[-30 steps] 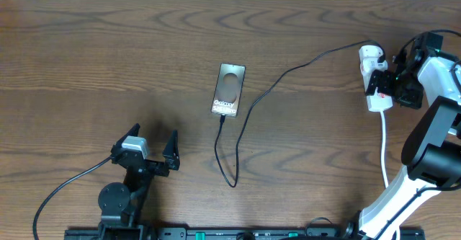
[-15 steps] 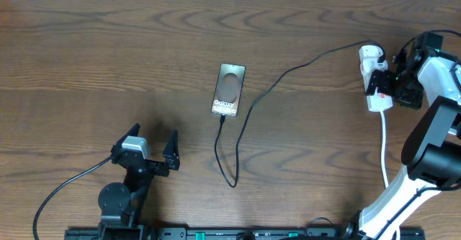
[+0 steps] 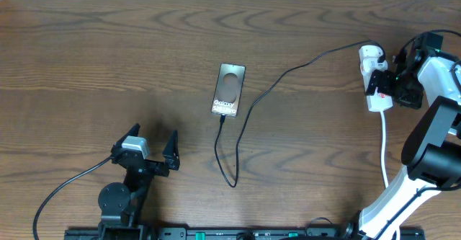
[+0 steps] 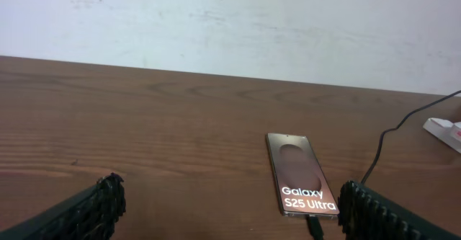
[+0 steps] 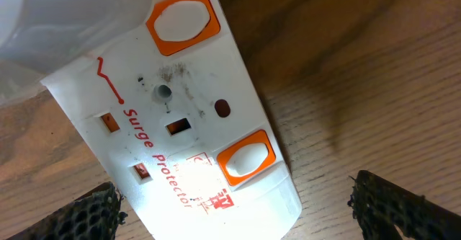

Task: Plug charger to phone and switch on socket

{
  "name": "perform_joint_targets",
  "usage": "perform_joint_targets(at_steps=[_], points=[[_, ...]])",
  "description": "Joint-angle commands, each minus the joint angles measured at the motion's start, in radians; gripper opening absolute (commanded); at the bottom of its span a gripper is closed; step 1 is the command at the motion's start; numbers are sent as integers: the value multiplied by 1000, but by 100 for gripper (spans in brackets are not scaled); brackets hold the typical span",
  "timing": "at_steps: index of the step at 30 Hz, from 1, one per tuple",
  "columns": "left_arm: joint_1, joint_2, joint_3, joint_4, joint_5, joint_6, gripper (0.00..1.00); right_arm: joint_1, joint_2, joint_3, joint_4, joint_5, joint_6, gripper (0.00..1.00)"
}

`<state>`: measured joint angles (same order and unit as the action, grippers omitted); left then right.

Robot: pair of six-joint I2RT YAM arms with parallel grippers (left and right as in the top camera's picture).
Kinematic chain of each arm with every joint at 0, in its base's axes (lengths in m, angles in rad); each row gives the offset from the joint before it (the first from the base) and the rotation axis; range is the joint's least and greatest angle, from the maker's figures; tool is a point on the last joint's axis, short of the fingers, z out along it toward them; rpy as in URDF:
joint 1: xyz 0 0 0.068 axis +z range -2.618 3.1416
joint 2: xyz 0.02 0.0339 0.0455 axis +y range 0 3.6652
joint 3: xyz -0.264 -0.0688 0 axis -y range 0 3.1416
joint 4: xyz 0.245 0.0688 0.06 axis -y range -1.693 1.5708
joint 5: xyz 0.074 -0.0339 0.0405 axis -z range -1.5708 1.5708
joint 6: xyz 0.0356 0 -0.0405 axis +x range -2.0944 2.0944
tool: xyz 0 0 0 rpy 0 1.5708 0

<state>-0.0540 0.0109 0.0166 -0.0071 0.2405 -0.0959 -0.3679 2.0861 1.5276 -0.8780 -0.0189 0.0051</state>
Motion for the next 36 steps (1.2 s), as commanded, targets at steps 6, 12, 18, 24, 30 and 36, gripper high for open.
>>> perform_joint_targets(at_steps=[6, 12, 18, 24, 30, 36], points=[[5, -6, -13, -44, 8, 10, 96, 0, -17, 9, -1, -2, -14, 99], [5, -6, -13, -44, 8, 10, 96, 28, -73, 9, -1, -2, -14, 99], [5, -6, -13, -44, 8, 10, 96, 33, -193, 9, -1, -2, -14, 99], [5, -6, -13, -44, 8, 10, 96, 35, -356, 9, -1, -2, -14, 99], [5, -6, -13, -44, 8, 10, 96, 35, -542, 8, -1, -2, -14, 99], [5, -6, -13, -44, 8, 10, 96, 36, -671, 8, -2, -2, -14, 99]])
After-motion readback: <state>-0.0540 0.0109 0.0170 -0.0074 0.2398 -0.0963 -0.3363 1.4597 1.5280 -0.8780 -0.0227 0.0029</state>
